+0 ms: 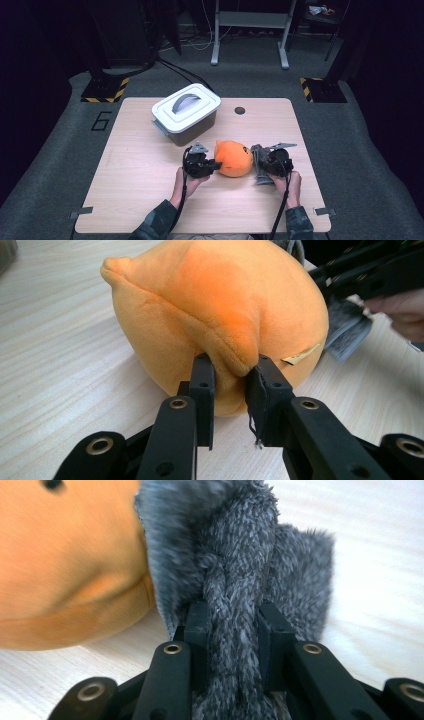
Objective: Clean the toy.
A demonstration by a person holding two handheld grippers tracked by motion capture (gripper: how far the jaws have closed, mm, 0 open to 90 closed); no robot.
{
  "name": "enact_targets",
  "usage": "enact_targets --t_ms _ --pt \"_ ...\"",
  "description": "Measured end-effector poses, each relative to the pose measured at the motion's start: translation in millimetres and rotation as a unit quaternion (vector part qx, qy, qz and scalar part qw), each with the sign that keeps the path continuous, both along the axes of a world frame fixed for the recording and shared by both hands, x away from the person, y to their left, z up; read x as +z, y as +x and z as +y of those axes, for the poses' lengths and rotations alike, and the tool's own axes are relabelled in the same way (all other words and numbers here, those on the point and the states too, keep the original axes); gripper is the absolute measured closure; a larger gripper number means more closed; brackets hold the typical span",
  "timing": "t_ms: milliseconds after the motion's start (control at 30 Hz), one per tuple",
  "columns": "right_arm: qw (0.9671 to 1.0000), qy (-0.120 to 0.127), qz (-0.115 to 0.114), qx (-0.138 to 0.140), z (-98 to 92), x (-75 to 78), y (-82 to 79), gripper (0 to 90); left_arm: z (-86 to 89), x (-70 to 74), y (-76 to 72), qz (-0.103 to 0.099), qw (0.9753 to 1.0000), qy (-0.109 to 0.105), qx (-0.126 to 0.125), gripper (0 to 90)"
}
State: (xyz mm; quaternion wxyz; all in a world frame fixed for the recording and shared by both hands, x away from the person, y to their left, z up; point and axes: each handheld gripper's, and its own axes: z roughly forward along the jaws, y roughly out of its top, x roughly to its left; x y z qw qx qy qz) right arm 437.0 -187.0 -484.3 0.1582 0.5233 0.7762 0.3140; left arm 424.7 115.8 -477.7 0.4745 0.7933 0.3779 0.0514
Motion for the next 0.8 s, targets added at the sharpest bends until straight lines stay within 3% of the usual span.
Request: enact_targets --t_ms 100,233,400,433,467,633,800 --pt "0.9996 -0.001 -0.027 0.001 -0.6 19.6 -5.6 71.1 -0.7 0.1 -0.8 -0.002 1.0 0.0 0.0 73.9" --pt "0.9979 -0.004 -0.061 0.022 12.3 51.2 -12.9 71.1 -1.4 0.8 -1.6 -0.005 1.0 0.004 -0.002 73.9" --pt "0.9932 -0.013 -0.089 0.074 42.9 76.3 -18.5 71.0 -4.2 2.8 -1.6 -0.007 1.0 0.004 -0.003 73.9" --pt "0.9932 -0.013 -0.089 0.074 42.9 76.3 -18.5 71.0 -4.2 2.8 -1.6 -0.007 1.0 0.004 -0.003 73.9" --pt "0.991 -0.011 -0.094 0.095 60.5 81.8 -19.5 71.0 -4.6 3.1 -1.7 -0.008 0.9999 0.005 -0.004 73.9" --pt "0.9865 -0.017 -0.096 0.132 92.3 82.9 -17.0 70.9 -5.1 3.7 -2.1 -0.013 0.9998 0.009 -0.008 73.9" --pt "0.9866 -0.033 -0.08 0.139 108.2 67.5 -9.4 70.8 -4.3 2.9 -2.1 -0.006 0.9999 0.012 -0.006 73.9"
